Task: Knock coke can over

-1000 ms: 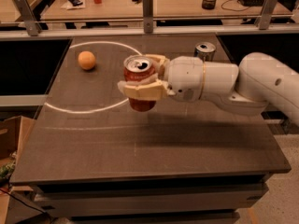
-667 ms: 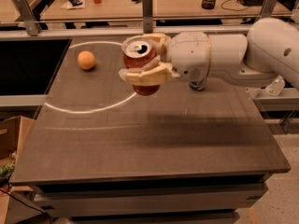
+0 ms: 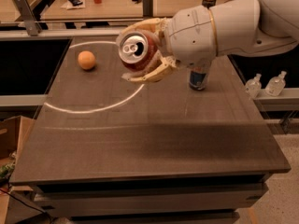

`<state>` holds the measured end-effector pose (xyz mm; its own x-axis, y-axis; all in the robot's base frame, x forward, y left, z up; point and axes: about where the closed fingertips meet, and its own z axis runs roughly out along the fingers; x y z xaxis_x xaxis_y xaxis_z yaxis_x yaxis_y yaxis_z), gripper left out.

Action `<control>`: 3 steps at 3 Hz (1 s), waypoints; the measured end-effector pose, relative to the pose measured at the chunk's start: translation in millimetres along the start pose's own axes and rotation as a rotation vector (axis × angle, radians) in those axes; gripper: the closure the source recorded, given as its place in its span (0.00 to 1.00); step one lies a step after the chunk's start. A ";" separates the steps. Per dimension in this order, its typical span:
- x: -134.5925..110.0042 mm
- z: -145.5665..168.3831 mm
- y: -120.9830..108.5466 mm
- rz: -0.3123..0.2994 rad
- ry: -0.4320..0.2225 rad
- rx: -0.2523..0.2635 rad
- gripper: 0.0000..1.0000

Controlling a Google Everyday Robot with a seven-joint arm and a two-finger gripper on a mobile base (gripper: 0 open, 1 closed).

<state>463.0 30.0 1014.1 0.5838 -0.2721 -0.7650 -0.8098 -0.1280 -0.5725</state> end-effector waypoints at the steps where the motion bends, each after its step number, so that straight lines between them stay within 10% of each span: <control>1: 2.0 4.1 10.5 -0.201 0.102 -0.083 1.00; 2: 1.9 4.2 10.5 -0.202 0.102 -0.084 1.00; 3: 1.9 18.5 18.7 -0.235 0.161 -0.199 1.00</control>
Offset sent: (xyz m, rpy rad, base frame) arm -0.0068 0.0021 -0.0057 -0.1169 -0.1494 0.0538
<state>450.0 44.7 996.5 0.7517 -0.3578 -0.5541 -0.6593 -0.3839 -0.6465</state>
